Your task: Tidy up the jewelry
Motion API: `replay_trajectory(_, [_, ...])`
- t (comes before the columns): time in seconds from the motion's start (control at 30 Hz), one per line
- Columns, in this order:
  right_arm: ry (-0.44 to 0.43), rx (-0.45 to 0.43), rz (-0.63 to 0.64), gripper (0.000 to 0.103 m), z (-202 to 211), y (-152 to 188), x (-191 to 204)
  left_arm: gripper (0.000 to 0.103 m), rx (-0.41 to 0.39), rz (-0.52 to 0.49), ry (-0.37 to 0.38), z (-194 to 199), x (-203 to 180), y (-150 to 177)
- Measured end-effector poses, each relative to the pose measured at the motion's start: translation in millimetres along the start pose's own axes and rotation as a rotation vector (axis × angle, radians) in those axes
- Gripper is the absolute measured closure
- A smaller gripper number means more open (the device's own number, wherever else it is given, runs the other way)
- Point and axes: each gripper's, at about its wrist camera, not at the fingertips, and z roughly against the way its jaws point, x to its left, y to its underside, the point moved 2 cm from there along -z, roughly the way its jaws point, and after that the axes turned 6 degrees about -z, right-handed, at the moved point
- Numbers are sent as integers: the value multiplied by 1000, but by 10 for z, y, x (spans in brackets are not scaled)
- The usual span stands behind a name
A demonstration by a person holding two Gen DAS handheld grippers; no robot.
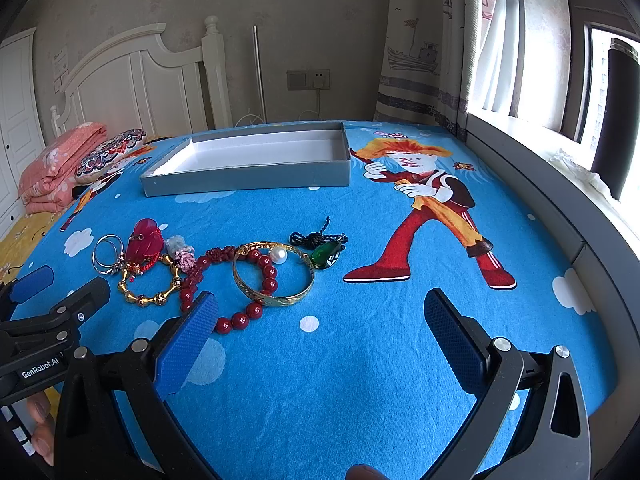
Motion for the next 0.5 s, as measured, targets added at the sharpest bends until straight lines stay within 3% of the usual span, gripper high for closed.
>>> replay_trajectory(0.2, [-11, 4, -11, 6, 5, -51, -19, 4, -2, 9, 12, 3, 35, 1])
replay_trajectory(0.5, [-84, 30, -45, 6, -151, -337, -209, 5, 38, 10, 167, -174, 234, -160])
